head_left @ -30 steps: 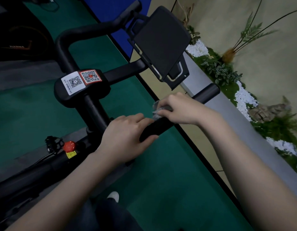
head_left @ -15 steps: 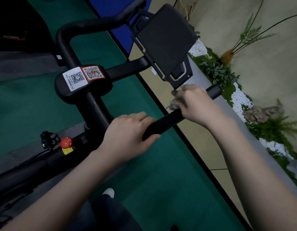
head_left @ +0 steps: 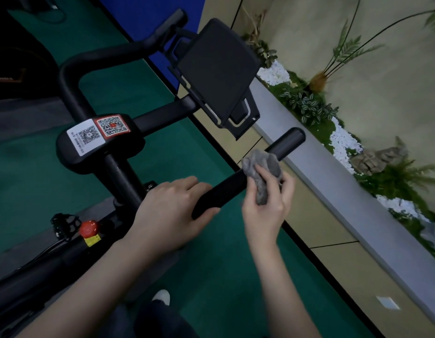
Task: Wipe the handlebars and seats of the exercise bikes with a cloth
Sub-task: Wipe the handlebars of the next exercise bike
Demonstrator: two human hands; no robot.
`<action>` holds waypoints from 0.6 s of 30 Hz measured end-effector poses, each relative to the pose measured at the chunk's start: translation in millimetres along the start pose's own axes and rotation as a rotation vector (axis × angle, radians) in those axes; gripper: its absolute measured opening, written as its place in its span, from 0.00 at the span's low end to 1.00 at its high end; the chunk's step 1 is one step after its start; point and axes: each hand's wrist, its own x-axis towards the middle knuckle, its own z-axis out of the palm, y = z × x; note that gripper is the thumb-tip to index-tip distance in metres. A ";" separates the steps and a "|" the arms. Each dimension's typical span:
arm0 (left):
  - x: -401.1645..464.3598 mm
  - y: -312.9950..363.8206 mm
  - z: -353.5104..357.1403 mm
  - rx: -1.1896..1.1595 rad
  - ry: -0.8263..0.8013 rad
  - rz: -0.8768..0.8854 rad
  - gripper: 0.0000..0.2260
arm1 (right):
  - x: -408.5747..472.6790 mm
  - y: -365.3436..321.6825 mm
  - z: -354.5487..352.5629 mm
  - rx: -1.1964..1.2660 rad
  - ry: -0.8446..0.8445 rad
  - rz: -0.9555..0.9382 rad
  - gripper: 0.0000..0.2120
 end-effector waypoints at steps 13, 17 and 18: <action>-0.6 3.3 -1.3 0.002 -0.012 -0.013 0.16 | 2.3 -17.5 25.6 0.373 0.321 0.605 0.10; -1.5 4.1 -0.8 0.009 -0.013 -0.021 0.16 | -4.1 -18.9 27.7 0.433 0.313 0.627 0.08; -1.8 4.1 -0.6 0.016 -0.012 -0.020 0.16 | -8.9 -19.9 28.2 0.450 0.304 0.624 0.07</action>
